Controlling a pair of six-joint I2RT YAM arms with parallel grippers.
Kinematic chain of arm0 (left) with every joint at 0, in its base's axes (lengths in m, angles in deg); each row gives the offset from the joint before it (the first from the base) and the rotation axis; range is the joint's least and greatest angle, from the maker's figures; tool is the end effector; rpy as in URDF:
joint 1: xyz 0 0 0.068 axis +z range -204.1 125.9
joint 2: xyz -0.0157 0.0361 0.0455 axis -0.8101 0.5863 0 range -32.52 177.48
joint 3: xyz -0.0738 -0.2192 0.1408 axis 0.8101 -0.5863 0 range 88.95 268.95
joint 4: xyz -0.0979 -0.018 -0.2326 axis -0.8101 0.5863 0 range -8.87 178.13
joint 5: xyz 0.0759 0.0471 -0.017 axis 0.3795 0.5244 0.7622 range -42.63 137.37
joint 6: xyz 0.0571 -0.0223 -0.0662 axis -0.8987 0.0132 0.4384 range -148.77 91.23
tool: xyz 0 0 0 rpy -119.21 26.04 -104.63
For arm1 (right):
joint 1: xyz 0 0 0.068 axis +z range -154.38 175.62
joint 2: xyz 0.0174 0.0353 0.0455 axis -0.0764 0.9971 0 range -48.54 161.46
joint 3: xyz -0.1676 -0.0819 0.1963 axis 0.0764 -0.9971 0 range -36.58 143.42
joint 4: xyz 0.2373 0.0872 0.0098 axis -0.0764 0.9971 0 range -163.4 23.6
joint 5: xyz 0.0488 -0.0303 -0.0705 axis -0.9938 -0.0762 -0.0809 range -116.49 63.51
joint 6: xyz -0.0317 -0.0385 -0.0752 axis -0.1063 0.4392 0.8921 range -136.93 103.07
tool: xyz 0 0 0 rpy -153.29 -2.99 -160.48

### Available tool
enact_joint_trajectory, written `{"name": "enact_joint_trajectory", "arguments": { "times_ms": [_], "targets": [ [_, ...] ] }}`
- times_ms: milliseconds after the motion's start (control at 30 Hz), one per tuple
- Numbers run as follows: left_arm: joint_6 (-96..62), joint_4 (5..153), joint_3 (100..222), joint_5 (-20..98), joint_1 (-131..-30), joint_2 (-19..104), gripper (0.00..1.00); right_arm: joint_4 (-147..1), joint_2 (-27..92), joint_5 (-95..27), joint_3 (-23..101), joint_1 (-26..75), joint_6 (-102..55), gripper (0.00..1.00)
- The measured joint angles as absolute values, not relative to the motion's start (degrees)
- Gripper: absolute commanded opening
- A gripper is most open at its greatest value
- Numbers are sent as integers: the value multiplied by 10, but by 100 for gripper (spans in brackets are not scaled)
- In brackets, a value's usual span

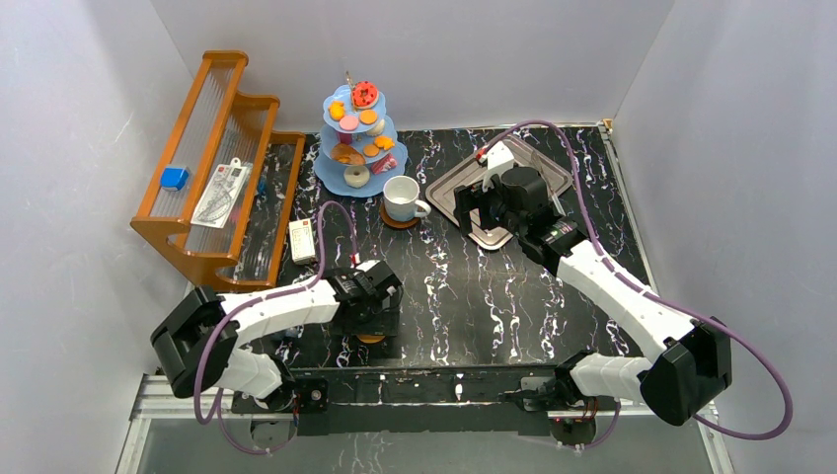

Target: Serve the afternoon tea

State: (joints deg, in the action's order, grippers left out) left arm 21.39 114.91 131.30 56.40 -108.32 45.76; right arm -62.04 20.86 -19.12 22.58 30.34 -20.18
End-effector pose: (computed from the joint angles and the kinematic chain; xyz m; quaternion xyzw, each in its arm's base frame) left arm 0.1544 -0.1925 0.1360 0.0209 0.9812 -0.0912 0.1689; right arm 0.2640 0.1702 0.3191 -0.1892 0.8042 0.1322 0.5477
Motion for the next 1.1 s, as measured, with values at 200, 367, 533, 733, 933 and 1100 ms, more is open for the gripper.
{"name": "enact_joint_trajectory", "arguments": {
  "times_ms": [200,367,533,733,933,1100],
  "targets": [
    [212,1146,1315,570,-1088,485,91,-620,210,-189,226,303,-201,99],
    [212,1150,1318,584,-1096,490,87,-620,210,-185,226,303,-199,99],
    [214,1154,1322,595,-1099,497,84,-620,210,-180,226,303,-197,99],
    [214,1149,1337,626,-1099,511,84,-620,210,-179,226,303,-197,99],
    [208,1136,1354,654,-1084,530,81,-620,209,-181,226,303,-198,99],
    [184,1120,1358,664,-1043,537,78,-620,209,-183,226,303,-198,99]
  ]
}}
